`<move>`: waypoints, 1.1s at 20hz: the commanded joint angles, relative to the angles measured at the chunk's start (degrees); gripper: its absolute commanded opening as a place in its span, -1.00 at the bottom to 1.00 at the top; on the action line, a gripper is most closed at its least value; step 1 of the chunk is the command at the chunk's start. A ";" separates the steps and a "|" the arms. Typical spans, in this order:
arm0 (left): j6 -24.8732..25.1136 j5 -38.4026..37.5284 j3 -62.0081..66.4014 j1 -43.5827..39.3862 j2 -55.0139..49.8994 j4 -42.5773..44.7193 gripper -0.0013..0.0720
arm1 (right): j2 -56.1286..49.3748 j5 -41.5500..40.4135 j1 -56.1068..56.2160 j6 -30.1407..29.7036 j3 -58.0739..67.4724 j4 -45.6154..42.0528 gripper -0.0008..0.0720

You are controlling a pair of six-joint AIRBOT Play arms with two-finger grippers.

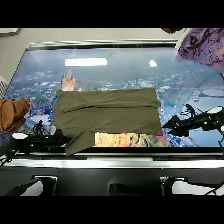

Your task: Fold the clothes and pants, and hang the long-sleeved shirts on hangers.

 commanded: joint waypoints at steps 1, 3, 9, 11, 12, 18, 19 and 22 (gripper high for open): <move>-0.02 -0.13 0.07 0.00 0.00 -0.11 -0.92 | -0.17 -2.58 -0.02 -2.05 -2.49 1.55 0.33; -0.02 -0.09 0.07 0.00 0.00 -0.11 -0.92 | -0.17 -3.76 0.44 -3.13 -3.61 3.08 0.33; -0.04 -0.17 0.07 0.00 0.00 -0.11 -0.92 | -0.17 -8.00 6.91 -1.90 -3.93 2.86 -0.13; -0.28 -0.17 0.09 0.00 0.00 -0.11 -0.92 | -0.15 -6.93 6.82 -1.64 -3.93 3.10 -0.58; -0.24 -0.24 0.22 0.09 0.00 -0.09 -0.92 | -0.15 -6.34 6.82 -1.81 -3.91 3.15 -0.86; -4.22 -11.98 7.15 6.25 2.67 10.29 -0.93 | 3.82 -1.49 6.82 0.33 -3.87 1.79 -0.90; -6.43 -15.02 8.90 7.45 4.61 14.19 -0.93 | 5.51 -1.11 6.82 1.22 -3.87 0.63 -0.90; -10.51 -22.14 12.11 9.44 12.96 21.49 -0.93 | 11.56 1.31 6.82 4.52 -3.89 -3.98 -0.90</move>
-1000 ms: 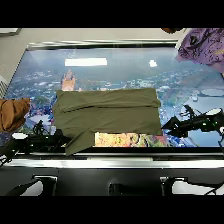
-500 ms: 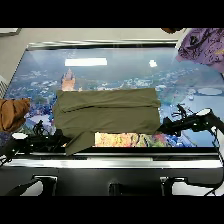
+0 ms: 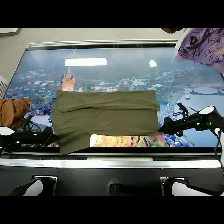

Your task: Fold the clothes and pants, and hang the long-sleeved shirts on hangers.

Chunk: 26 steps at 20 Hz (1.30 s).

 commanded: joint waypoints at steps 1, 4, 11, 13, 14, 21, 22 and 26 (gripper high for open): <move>-5.81 -9.07 3.37 2.49 8.92 8.98 -0.93 | 6.84 3.54 0.04 4.00 0.00 -5.07 -0.90; -8.96 -10.95 3.41 1.97 16.63 9.46 -0.93 | 12.26 3.96 0.04 6.29 0.00 -5.20 -0.90; -5.64 -4.98 11.26 -5.05 8.07 9.33 -0.93 | 13.75 -3.48 0.07 0.74 0.02 3.06 -0.90; -4.11 -4.20 15.82 -5.92 1.88 9.33 -0.92 | 13.75 -8.28 0.04 -1.36 0.02 4.72 -0.90; -3.41 -4.22 18.27 -6.21 -1.40 9.31 -0.93 | 13.55 -10.23 0.04 -1.44 0.04 4.74 -0.90; -1.79 -3.78 36.39 -7.10 -21.33 9.33 -0.93 | 0.55 -16.52 7.39 1.05 9.14 2.10 -0.90; -1.81 -3.63 38.49 -7.15 -23.34 9.31 -0.92 | -1.49 -17.42 8.20 2.08 11.37 1.09 -0.90; -1.05 -3.61 44.94 -8.44 -30.34 9.31 -0.92 | -9.90 -16.44 9.46 3.56 20.02 0.57 -0.90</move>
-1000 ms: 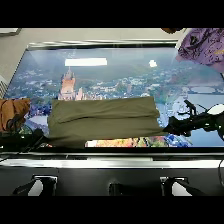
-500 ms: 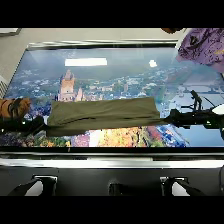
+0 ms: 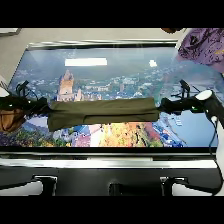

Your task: Fold the clothes and pants, and hang the long-sleeved shirts on hangers.

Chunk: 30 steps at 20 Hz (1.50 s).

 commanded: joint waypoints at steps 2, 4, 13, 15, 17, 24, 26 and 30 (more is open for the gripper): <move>1.53 0.13 7.96 -1.70 -8.74 0.09 -0.93 | -8.50 -0.72 1.84 2.34 8.22 -1.46 -0.90; 1.53 0.09 10.84 -2.40 -11.96 0.09 -0.92 | -10.93 -0.96 2.29 2.54 10.25 -1.51 -0.90; 1.46 0.39 14.27 -2.97 -17.64 0.07 -0.79 | -16.59 -4.66 5.05 5.27 13.73 -1.62 -0.44; 1.38 0.04 15.04 -2.95 -17.53 0.09 -0.74 | -16.55 -1.88 4.55 9.99 15.30 -1.38 0.21; 1.01 -1.14 17.27 -2.95 -17.16 0.11 0.24 | -16.55 4.50 2.91 13.66 19.93 -1.40 0.39; -0.68 -4.46 25.07 -2.95 -13.51 0.11 0.53 | -19.80 18.03 -6.93 12.81 26.21 1.73 0.50; -0.96 -4.50 25.09 -2.95 -13.00 0.11 0.53 | -22.64 20.35 -6.67 10.82 26.21 3.87 0.55; -2.23 -4.46 25.09 -2.95 -13.00 0.11 0.53 | -26.38 17.99 -6.67 9.03 26.21 7.96 0.55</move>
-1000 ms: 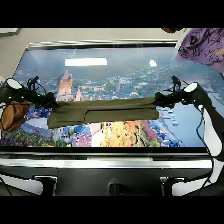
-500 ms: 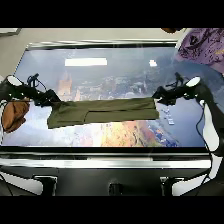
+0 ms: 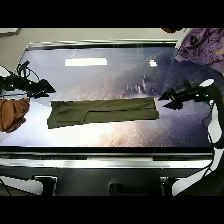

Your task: Fold the clothes and pants, and hang the long-sleeved shirts on hangers.

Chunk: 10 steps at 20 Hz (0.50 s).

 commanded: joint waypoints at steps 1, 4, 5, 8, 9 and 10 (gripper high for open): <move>-0.87 -0.09 0.33 -0.02 0.26 0.00 0.53 | -3.50 0.31 -0.35 -1.70 0.20 4.09 0.55; -1.55 0.15 0.31 -0.02 0.24 0.00 0.53 | -5.62 0.17 -0.35 -2.10 0.20 5.25 0.55; -1.81 0.35 0.33 -0.02 0.24 0.00 0.53 | -6.19 0.20 -0.35 -2.38 0.20 5.27 0.55; -2.36 0.42 0.31 -0.02 0.24 0.00 0.53 | -7.28 0.87 -0.09 -2.78 0.15 5.38 0.55; -2.36 0.42 0.31 -0.02 0.24 0.00 0.53 | -7.48 1.29 0.42 -3.39 0.07 5.35 0.54; -2.40 0.50 0.31 -0.02 0.24 0.00 0.53 | -7.61 1.70 1.29 -4.13 0.02 5.25 0.54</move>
